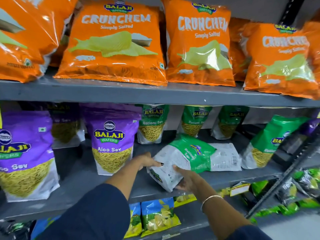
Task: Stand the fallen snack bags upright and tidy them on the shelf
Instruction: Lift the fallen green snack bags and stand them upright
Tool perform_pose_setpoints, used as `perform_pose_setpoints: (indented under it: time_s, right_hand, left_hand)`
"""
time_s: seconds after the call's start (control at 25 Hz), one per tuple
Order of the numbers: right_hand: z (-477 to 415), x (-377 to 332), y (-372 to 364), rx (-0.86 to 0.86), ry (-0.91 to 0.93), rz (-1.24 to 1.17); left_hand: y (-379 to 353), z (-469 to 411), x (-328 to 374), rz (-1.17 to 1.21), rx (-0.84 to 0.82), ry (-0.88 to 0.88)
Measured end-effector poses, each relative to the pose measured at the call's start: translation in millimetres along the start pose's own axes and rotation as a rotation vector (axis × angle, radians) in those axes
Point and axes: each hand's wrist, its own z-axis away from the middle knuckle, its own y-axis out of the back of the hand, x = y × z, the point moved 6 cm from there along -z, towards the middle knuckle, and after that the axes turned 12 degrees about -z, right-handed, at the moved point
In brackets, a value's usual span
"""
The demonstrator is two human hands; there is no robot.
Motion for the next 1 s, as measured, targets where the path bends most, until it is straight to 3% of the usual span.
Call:
perform_pose_setpoints:
  time_s: [0.16,0.28,0.44,0.64,0.84,1.0]
  right_hand:
    - [3,-11,3,-0.06,0.131,0.085]
    - [11,-25,-1,-0.084,0.309,0.129]
    - [11,-34,-3,-0.058,0.523,0.282]
    - [9,-37,-6,-0.071,0.524,0.446]
    - [16,-45,1,0.141,0.555,0.66]
    - [20,-41,1,0.2,0.561,0.678]
  left_hand:
    - [-12,7,-16,0.172,-0.071,0.024]
    - [-10,11,-16,-0.008,0.113,-0.011]
    - [-12,12,-28,0.07,0.284,-0.033]
    - [-11,4,-51,0.101,0.248,-0.049]
    - [2,23,-48,0.069,0.155,-0.058]
    - [7,22,-47,0.057,0.218,-0.041]
